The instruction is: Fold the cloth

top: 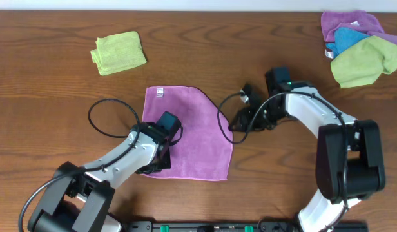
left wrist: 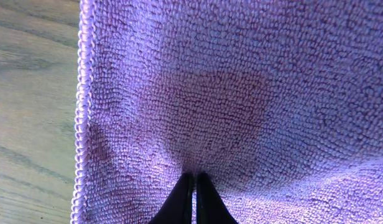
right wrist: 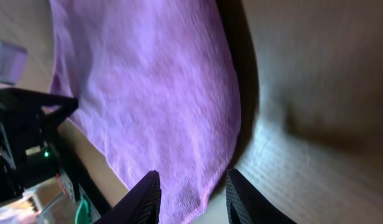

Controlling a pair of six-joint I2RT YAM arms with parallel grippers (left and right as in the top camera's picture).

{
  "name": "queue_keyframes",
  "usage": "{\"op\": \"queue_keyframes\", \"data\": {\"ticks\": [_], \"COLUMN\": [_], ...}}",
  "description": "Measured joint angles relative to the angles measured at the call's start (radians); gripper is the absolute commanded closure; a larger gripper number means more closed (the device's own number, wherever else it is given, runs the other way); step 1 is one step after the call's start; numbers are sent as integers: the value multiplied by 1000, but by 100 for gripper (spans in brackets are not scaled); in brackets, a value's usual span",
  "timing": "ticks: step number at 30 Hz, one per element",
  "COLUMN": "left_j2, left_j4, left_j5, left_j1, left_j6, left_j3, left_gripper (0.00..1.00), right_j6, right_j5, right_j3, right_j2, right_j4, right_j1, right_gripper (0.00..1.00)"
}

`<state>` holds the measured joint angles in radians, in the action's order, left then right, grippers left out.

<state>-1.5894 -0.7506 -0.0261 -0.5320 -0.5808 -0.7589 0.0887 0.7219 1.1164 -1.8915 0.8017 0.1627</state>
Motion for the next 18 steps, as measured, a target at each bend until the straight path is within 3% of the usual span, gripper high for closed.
{"op": "queue_keyframes", "data": {"ticks": [18], "left_j2": [0], "left_j4": [0], "left_j5": [0], "left_j1": [0], "left_j6": [1], "left_j3": [0], "left_gripper": [94], "right_j6": [-35], "right_j5": [84], "right_j3": [-95], "right_j2": [0], "right_j4": [-138], "right_j1": [-18], "right_gripper": [56]}}
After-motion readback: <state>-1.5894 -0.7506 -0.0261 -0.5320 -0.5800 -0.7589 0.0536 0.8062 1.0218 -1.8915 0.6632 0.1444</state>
